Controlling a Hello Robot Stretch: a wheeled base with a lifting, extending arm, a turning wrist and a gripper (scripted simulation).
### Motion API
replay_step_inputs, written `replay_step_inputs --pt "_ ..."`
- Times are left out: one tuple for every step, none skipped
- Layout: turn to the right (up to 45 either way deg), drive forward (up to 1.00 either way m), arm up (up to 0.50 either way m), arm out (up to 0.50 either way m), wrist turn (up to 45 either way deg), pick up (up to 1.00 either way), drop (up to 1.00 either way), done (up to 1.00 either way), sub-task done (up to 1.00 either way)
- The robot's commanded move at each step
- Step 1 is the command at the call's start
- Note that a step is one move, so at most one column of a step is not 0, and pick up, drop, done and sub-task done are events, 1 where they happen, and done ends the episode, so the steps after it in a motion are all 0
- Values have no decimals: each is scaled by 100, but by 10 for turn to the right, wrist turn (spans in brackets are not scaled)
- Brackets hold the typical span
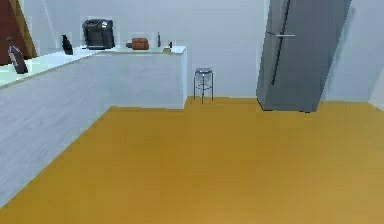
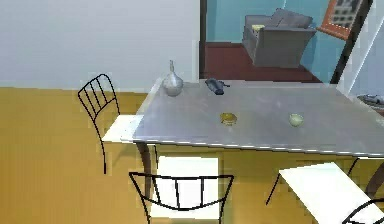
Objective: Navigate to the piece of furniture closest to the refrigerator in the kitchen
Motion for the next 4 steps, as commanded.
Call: replay_step_inputs --pt "0 40 0 0 0 0 0 0 0" --pt "60 0 0 0 0 0 0 0 0" --pt "0 100 0 0 0 0 0 0 0" --pt "0 100 0 0 0 0 0 0 0"
